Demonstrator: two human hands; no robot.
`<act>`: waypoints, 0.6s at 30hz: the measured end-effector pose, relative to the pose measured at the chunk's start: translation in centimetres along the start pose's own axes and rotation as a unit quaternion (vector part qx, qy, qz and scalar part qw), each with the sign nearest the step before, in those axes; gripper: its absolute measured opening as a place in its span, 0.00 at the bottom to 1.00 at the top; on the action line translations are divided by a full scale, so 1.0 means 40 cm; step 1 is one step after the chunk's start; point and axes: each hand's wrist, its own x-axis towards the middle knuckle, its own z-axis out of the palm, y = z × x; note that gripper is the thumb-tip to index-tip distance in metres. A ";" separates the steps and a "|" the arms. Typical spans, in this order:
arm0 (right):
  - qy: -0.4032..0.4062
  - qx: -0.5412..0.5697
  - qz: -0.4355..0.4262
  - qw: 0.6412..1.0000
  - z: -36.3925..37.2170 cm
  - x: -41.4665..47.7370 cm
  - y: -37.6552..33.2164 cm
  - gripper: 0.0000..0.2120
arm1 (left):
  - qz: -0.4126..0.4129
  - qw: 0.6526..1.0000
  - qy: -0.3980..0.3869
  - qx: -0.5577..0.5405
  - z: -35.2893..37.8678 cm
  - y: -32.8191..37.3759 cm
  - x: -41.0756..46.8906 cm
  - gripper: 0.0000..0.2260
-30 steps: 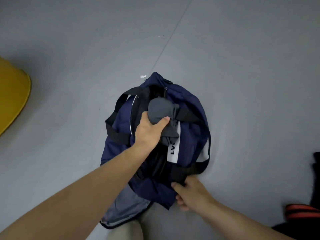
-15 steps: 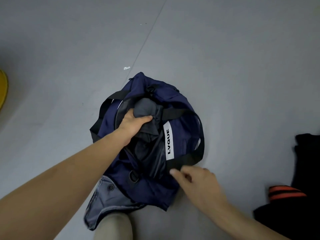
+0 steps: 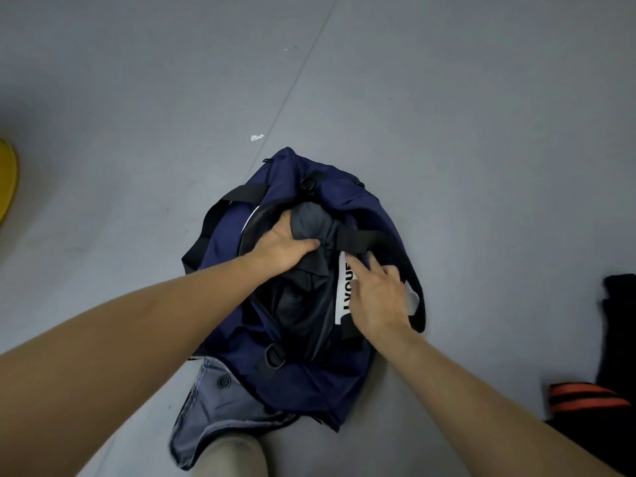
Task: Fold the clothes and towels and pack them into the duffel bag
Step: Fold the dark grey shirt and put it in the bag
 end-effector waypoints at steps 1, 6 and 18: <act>0.015 0.026 -0.002 1.000 -0.005 -0.001 0.013 0.26 | -0.003 1.000 0.012 0.004 -0.006 0.001 0.007 0.38; 0.048 0.197 0.001 0.979 -0.060 -0.039 0.091 0.24 | 0.021 0.994 0.099 0.048 -0.015 -0.001 0.009 0.38; -0.045 0.305 -0.016 0.951 -0.068 -0.073 0.129 0.38 | 0.177 0.921 0.181 0.297 0.023 -0.020 -0.089 0.37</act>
